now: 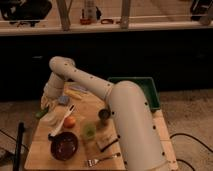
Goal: Place pepper in paper cup
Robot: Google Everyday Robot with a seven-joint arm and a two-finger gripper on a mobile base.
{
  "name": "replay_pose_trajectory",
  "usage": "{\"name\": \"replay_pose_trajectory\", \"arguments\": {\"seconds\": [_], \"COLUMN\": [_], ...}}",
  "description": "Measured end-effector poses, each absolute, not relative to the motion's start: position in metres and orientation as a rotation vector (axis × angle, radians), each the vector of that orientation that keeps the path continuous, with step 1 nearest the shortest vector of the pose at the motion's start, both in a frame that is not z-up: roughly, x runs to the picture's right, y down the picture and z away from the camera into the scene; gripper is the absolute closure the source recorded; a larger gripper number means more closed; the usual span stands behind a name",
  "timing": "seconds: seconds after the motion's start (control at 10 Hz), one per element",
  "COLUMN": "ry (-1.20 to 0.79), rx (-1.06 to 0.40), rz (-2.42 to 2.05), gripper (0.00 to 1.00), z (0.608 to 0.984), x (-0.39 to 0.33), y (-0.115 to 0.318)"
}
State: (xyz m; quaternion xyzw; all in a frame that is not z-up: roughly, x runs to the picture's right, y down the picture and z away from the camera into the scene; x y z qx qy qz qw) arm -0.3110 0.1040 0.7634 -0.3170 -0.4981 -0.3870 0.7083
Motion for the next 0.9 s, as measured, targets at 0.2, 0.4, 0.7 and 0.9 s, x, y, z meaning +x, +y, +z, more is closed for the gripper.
{"name": "replay_pose_trajectory", "arguments": {"seconds": [0.2,0.4,0.7,0.9], "ry": [-1.11,-1.127,-1.153,-1.163], "rx": [-0.705,-0.7,-0.713,-0.719], "rz": [-0.858,-0.862,-0.886,-0.899], "gripper": [0.2,0.2,0.2,0.2], "z": [0.7636,0.7638,0.7633,0.763], "x": [-0.3102,-0.311,-0.3108,-0.3121], "y": [0.1045,0.1039,0.1043,0.1041]}}
